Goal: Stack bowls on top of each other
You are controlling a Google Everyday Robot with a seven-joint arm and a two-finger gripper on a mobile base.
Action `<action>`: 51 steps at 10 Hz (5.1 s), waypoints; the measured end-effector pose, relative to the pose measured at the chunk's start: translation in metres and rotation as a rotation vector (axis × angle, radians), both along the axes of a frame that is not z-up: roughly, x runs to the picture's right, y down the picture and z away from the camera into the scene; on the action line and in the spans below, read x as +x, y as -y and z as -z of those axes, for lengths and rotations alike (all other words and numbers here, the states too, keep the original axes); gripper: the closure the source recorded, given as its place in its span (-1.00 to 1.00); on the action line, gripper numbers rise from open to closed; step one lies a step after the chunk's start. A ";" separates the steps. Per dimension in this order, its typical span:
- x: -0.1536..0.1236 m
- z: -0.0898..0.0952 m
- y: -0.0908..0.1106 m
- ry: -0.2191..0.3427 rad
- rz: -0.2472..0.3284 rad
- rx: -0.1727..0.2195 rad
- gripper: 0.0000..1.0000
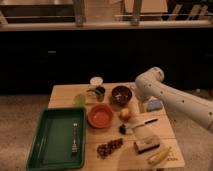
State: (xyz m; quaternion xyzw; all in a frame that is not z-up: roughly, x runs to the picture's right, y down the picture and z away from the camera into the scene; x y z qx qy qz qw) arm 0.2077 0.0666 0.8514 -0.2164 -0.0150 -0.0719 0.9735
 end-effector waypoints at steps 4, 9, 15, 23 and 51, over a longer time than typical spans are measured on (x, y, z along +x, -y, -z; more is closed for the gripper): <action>-0.009 -0.017 0.010 0.023 -0.034 0.014 -0.60; -0.019 -0.030 0.019 0.050 -0.049 0.036 -0.60; -0.030 -0.040 0.033 0.074 -0.062 0.068 -0.60; -0.040 -0.056 0.041 0.114 -0.067 0.097 -0.60; -0.071 -0.029 0.064 0.254 0.079 0.159 0.05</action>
